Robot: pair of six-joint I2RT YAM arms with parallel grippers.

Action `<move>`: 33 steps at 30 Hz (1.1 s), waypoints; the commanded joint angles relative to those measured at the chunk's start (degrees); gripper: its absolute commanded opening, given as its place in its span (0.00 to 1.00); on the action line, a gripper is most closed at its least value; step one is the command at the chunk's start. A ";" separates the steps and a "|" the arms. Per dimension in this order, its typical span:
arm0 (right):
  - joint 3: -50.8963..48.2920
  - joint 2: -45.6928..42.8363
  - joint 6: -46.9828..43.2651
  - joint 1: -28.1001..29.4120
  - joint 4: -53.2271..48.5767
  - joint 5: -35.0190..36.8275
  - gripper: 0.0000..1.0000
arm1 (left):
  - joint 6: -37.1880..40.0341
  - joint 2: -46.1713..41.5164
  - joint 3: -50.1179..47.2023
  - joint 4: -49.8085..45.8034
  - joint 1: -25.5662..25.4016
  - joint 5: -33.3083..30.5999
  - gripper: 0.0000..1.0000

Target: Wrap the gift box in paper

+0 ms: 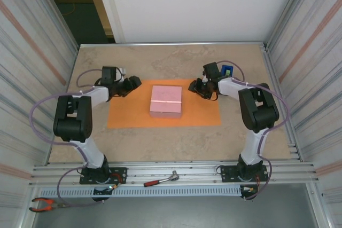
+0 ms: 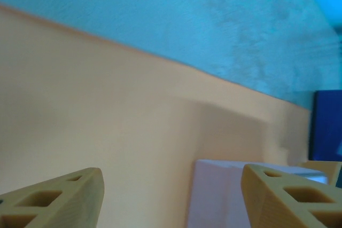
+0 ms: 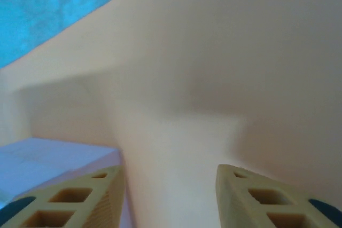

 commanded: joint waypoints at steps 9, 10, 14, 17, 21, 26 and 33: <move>-9.67 -15.88 3.13 13.27 1.22 7.07 0.81 | 0.39 -18.93 -11.25 -3.16 -7.72 3.66 0.73; -10.50 -16.26 3.44 13.89 1.53 7.65 0.81 | 0.49 -19.74 -12.26 -3.12 -8.11 3.66 0.73; -12.33 -16.16 4.82 15.57 3.45 8.06 0.81 | 1.39 -21.87 -15.63 -3.27 -9.70 3.66 0.74; -12.16 -14.28 5.45 16.14 4.58 7.27 0.78 | 2.07 -21.25 -16.38 -3.37 -10.57 3.90 0.73; -10.95 -12.02 5.64 16.83 5.24 6.75 0.71 | 1.91 -18.33 -15.87 -2.02 -11.54 5.18 0.70; -9.53 -10.18 5.60 16.76 5.18 6.26 0.59 | 1.99 -13.65 -13.45 -0.25 -13.30 6.97 0.62; -8.29 -9.85 5.25 15.57 5.37 5.19 0.38 | 2.42 -11.34 -9.86 0.19 -15.31 8.65 0.54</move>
